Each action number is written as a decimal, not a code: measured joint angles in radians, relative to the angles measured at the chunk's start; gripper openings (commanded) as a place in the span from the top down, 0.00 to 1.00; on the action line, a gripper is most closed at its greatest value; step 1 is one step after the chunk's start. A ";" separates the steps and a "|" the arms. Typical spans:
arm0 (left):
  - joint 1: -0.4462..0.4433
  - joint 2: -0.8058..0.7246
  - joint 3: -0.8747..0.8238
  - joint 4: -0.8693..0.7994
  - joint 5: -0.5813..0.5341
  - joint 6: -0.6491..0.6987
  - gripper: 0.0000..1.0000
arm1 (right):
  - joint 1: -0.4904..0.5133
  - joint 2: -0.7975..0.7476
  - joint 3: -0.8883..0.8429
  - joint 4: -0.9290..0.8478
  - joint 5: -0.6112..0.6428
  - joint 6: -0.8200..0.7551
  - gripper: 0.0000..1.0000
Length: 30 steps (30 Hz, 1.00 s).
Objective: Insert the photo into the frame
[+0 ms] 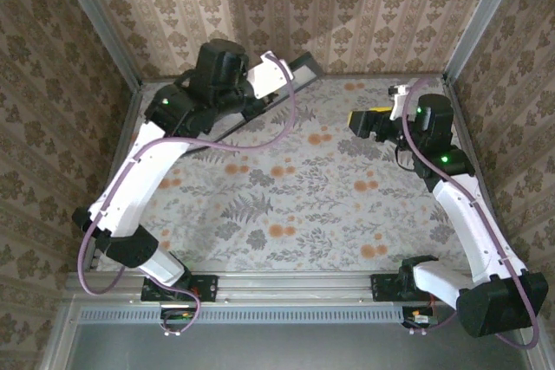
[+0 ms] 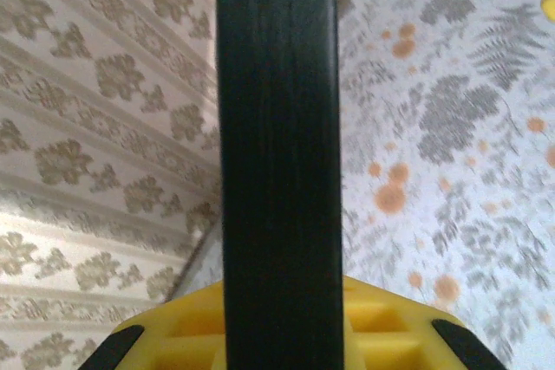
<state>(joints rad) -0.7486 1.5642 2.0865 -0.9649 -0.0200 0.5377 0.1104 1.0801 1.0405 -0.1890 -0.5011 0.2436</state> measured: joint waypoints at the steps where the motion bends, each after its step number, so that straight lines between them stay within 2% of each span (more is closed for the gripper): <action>1: 0.015 0.007 0.030 -0.055 0.019 0.006 1.00 | 0.006 0.002 0.000 0.023 -0.023 -0.049 0.19; 7: 0.062 0.043 0.143 -0.294 0.116 0.068 1.00 | 0.048 0.081 0.002 0.156 -0.209 -0.316 0.18; 11: 0.070 0.069 0.188 -0.391 0.190 0.101 1.00 | 0.098 0.201 0.056 0.129 -0.315 -0.497 0.17; 18: 0.073 0.115 0.259 -0.484 0.279 0.132 1.00 | 0.151 0.312 0.126 0.090 -0.473 -0.696 0.18; 22: 0.076 0.140 0.277 -0.509 0.316 0.153 1.00 | 0.167 0.363 0.172 0.053 -0.517 -0.768 0.27; 28: 0.076 0.163 0.277 -0.521 0.347 0.168 1.00 | 0.170 0.393 0.203 -0.014 -0.579 -0.837 0.54; 30: 0.076 0.165 0.277 -0.524 0.354 0.172 1.00 | 0.170 0.394 0.203 -0.025 -0.589 -0.846 0.60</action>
<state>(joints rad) -0.6724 1.7290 2.3634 -1.4887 0.3344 0.7097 0.2806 1.4742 1.2438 -0.2142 -1.0901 -0.6029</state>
